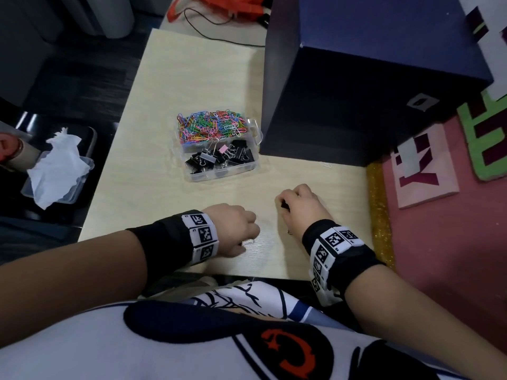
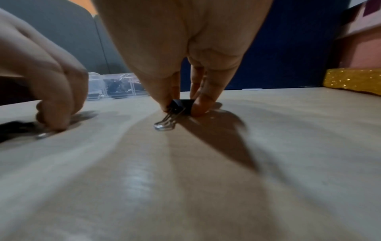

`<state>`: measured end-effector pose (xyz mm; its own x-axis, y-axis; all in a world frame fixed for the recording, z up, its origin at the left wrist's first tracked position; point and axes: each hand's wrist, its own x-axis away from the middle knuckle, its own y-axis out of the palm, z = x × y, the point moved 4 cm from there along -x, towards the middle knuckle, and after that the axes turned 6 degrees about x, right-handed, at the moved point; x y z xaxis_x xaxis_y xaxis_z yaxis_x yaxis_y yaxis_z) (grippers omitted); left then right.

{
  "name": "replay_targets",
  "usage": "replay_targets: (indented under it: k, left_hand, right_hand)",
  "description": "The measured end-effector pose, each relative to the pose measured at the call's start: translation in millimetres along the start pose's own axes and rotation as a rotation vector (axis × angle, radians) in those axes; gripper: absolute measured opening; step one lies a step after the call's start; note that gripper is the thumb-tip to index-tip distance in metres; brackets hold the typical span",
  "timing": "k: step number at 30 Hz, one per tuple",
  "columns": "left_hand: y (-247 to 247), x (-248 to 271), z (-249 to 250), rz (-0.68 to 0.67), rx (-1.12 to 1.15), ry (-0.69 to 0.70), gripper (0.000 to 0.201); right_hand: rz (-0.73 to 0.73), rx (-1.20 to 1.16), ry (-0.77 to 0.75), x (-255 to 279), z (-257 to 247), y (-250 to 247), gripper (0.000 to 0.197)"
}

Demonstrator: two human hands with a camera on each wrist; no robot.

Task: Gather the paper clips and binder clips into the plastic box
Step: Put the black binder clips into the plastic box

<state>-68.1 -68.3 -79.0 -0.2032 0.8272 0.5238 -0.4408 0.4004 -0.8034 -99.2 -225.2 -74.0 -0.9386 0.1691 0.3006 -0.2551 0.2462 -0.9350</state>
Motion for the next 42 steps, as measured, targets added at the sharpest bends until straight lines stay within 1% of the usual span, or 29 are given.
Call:
replay_targets:
  k: [1,3,5,7,9,11,14,16,18,21,23,25,27,29,31,34,36,38,40,42]
  left_hand:
    - [-3,1,-6,0.031,-0.009,-0.037,0.038]
    - [-8,5,-18,0.109,-0.031,-0.104,0.034]
    - [-10,9,-28,0.155,-0.049,-0.138,0.034]
    - [-8,13,-36,0.146,-0.048,-0.149,0.040]
    - [-6,14,-40,0.127,-0.022,-0.159,0.043]
    - [-5,13,-41,0.127,0.022,-0.183,0.038]
    - [-7,12,-40,0.135,0.058,-0.211,0.035]
    - [-11,13,-40,0.164,0.085,-0.217,0.035]
    - [-17,18,-43,0.257,0.133,-0.220,0.034]
    - [-34,32,-54,0.469,0.243,-0.216,0.031]
    - [-45,41,-66,0.605,0.254,-0.217,0.027]
    - [-55,48,-80,0.725,0.269,-0.272,0.026]
    - [-62,53,-93,0.771,0.321,-0.383,0.028]
    - [-63,55,-104,0.763,0.356,-0.449,0.029]
    - [-60,56,-107,0.699,0.324,-0.482,0.027]
    - [-53,54,-101,0.553,0.171,-0.523,0.026]
    - [-49,50,-94,0.504,0.078,-0.512,0.027]
    - [-48,48,-91,0.499,0.059,-0.510,0.027]
    - [-46,46,-91,0.497,0.055,-0.493,0.026]
    - [-46,46,-87,0.535,0.054,-0.427,0.020]
  right_hand:
    - [0.017,-0.010,0.015,1,0,0,0.018]
    - [0.024,-0.028,0.033,1,2,0,0.018]
    - [-0.017,-0.036,0.023,1,4,-2,0.020]
    - [-0.094,-0.033,0.002,1,5,-5,0.022]
    - [-0.159,-0.025,-0.003,2,5,-5,0.031]
    - [-0.165,-0.016,0.009,1,4,-5,0.033]
    - [-0.151,-0.005,0.037,-2,1,-6,0.026]
    - [-0.161,0.010,0.056,-5,-2,-6,0.024]
    - [-0.171,0.022,0.078,-8,-4,-4,0.023]
    - [-0.185,0.033,0.113,-12,-6,-2,0.024]
    - [-0.183,0.053,0.114,-17,-9,-2,0.026]
    - [-0.179,0.061,0.105,-20,-12,-2,0.027]
    - [-0.173,0.057,0.097,-22,-15,-2,0.028]
    - [-0.165,0.048,0.094,-24,-17,-2,0.027]
    - [-0.152,0.029,0.093,-25,-19,-3,0.025]
    - [-0.168,-0.007,0.110,-27,-19,-7,0.026]
    - [-0.177,-0.039,0.134,-28,-20,-11,0.026]
    - [-0.160,-0.081,0.146,-31,-22,-16,0.025]
    - [-0.112,-0.139,0.136,-35,-28,-25,0.021]
    - [-0.036,-0.196,0.099,-41,-38,-36,0.022]
